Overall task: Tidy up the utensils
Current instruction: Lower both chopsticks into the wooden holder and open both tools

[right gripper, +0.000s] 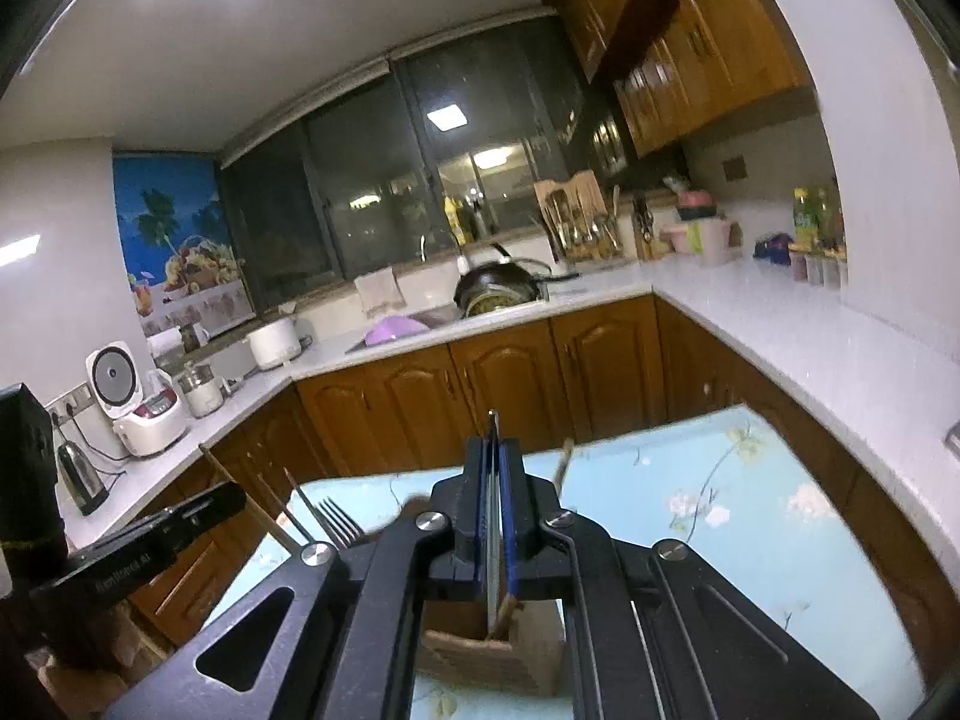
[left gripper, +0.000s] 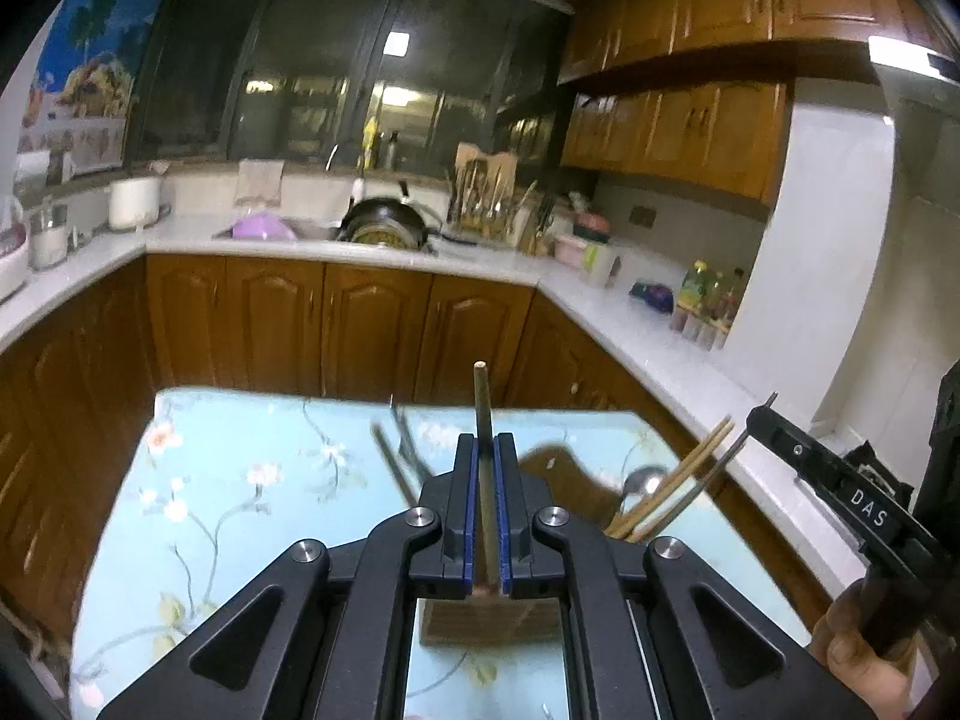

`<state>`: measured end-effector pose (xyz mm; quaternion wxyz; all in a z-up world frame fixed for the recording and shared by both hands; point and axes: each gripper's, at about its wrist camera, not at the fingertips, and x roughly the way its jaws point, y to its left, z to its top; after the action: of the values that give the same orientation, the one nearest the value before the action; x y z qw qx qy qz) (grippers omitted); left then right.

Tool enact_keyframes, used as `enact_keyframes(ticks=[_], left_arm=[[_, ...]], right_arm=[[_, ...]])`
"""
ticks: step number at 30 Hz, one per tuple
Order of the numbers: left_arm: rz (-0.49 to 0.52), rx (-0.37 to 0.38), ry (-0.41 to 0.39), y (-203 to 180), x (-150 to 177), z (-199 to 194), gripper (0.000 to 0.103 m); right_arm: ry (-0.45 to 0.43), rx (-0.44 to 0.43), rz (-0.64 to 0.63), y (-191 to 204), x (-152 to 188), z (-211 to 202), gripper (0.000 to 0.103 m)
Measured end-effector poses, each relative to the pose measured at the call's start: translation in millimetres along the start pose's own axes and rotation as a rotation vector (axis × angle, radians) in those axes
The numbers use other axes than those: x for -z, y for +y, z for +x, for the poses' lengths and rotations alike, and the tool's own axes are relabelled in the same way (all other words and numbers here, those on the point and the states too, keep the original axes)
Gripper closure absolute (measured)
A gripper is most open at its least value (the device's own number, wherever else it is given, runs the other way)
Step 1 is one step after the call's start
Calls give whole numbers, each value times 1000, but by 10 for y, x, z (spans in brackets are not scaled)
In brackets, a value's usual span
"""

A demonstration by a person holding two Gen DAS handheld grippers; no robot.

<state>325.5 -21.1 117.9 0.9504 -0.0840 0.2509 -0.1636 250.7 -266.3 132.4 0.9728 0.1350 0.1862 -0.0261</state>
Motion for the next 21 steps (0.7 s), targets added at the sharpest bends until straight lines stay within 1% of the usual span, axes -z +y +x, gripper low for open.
enact_keyframes(ticks=[4,5,7,10,17,21], left_arm=[[-16,-12,43,37,32,152,100],[-19,-12,50,66,21,139,100],[-21,-28,40,101,25,74,100],[-28,-25,44,88,-47,61,100],[-27,-28,43,76,-83,76,100],[-32,-31,43,121,-24,66,100]], right_arm=[[42,8,13,-46,134,89,99],[51,10,15,-59,160,107,99],[68,15,21,-85,205,143,99],[77,18,30,-120,213,147,99],[84,21,33,-107,201,144,99],[91,22,44,-127,218,151,98]])
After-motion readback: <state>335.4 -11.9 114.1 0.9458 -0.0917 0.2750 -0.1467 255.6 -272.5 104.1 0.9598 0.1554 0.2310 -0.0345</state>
